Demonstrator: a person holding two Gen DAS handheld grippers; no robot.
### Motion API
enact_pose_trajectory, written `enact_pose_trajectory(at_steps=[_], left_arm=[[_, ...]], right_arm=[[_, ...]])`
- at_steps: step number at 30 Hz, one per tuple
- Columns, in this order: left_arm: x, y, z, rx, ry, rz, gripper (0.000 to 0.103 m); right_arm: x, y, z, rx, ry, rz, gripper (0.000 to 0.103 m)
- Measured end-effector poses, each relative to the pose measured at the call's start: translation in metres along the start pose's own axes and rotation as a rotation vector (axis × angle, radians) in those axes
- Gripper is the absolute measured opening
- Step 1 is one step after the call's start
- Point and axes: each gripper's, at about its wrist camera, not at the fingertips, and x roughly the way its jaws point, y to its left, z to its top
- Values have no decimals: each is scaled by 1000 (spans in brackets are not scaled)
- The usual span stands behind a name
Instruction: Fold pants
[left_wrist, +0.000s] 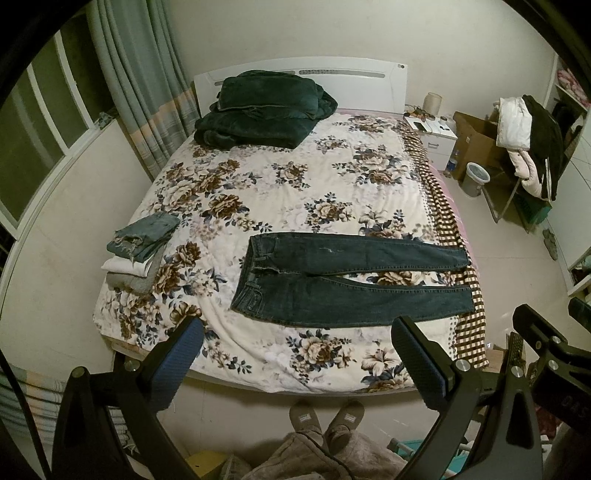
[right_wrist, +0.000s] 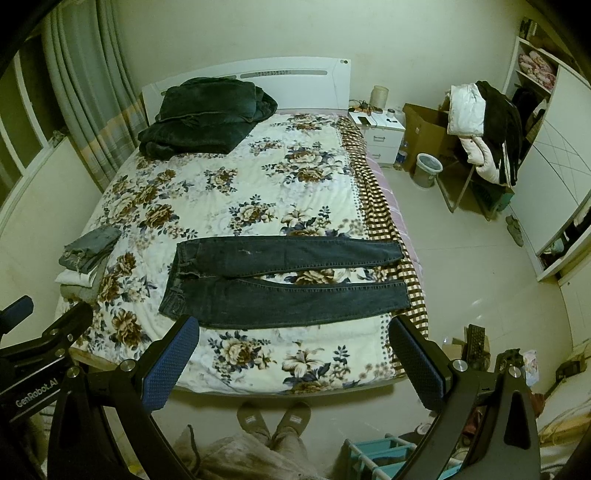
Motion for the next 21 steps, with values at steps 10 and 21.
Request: enact_pose_trajectory(at_steps=[10,21], left_arm=[[0,0,0,-2,-1,-1,103],[17,-18,9,9,-104,22,103]], right_arm=[[4,-1,-2,0,1,0,103],[24,-14,-15,44,-20,-13,103]])
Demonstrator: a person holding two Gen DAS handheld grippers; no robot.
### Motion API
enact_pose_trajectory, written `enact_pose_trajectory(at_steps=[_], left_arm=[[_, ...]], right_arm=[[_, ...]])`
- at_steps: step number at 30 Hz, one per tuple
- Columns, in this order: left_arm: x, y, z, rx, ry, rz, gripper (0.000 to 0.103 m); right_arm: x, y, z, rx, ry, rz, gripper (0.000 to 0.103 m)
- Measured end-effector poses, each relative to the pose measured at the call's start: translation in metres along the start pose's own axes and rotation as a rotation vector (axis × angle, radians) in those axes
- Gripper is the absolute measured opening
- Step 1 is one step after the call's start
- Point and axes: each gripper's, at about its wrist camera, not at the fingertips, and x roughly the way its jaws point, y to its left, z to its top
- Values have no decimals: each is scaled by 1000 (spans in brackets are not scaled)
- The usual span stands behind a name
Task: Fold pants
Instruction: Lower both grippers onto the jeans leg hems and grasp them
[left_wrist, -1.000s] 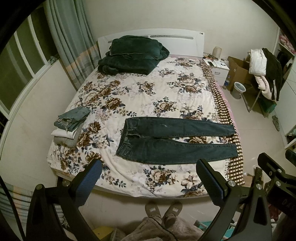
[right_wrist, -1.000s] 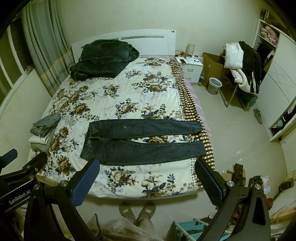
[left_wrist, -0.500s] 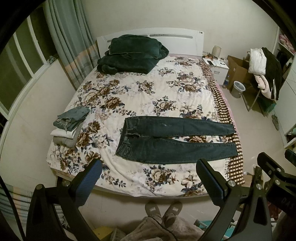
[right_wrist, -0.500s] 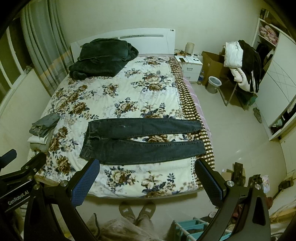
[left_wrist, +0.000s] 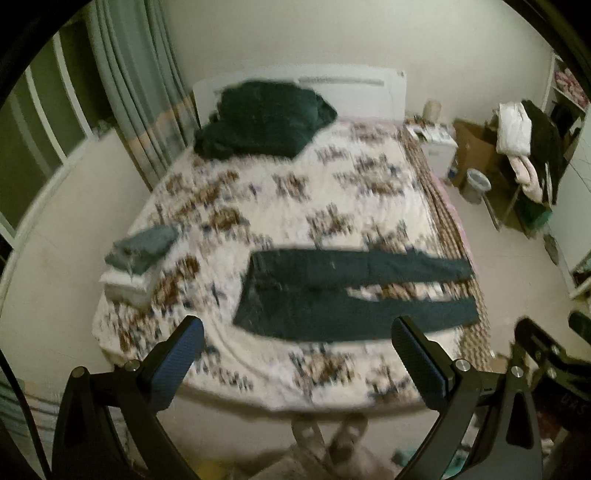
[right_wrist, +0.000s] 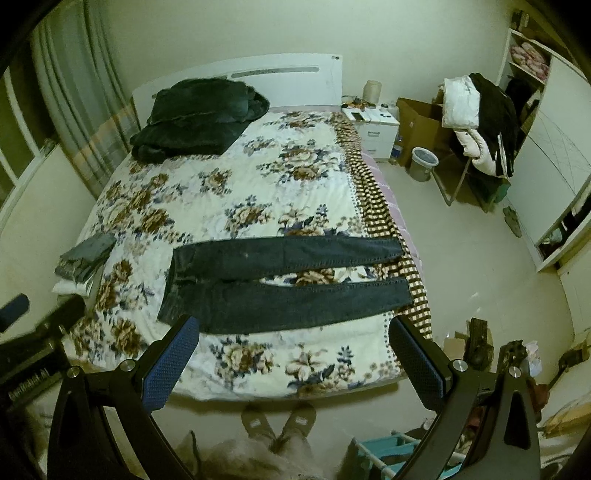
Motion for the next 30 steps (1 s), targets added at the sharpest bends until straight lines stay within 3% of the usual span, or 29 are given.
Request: enact_pose_trajectory(at_steps=[3,6,9,13,15,20,25,30], left_arm=[[29,-4,11,13,-68,36,103],[69,-4,39,7,-62,35,103],[121,-19,57,11,-16,31,103],[193,-44,74,37,74,39,103],[233,-56,86,55,122,64,103],[352,-97,98,127,229,158,103],[479,-136,94,255,314,215,103],[608,-167,71,399,430,205,103]], right_arm=[[39,-8,-7,36,-47,-30,103],[73,-17,4,38,-54,-40,103],[121,-27,36,13,-38,-61,103],[209,-45,69,-9,54,-52,103],[260,-34,110,-28,101,-44,103],[425,-34,149,-156,246,-31,103],[594,-36,157,-327,378,-46,103],[734,-38,140,-466,498,-89,103]])
